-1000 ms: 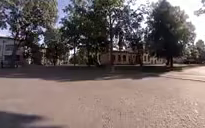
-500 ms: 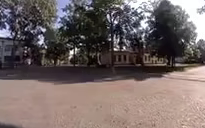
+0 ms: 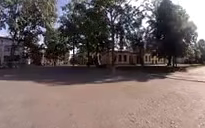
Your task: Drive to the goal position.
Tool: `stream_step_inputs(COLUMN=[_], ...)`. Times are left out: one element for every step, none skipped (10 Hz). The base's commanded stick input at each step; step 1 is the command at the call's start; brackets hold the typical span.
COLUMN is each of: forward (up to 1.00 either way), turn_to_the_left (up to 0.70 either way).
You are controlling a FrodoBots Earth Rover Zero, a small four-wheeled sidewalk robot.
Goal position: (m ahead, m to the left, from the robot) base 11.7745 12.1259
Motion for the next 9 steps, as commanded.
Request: stream_step_inputs(forward=[0.6,0.6,0.6,0.6,0.6,0.6,0.6,0.6,0.6], turn_to_the_left=[0.15,0.15,0.15,0.15,0.15,0.15,0.15,0.15,0.15])
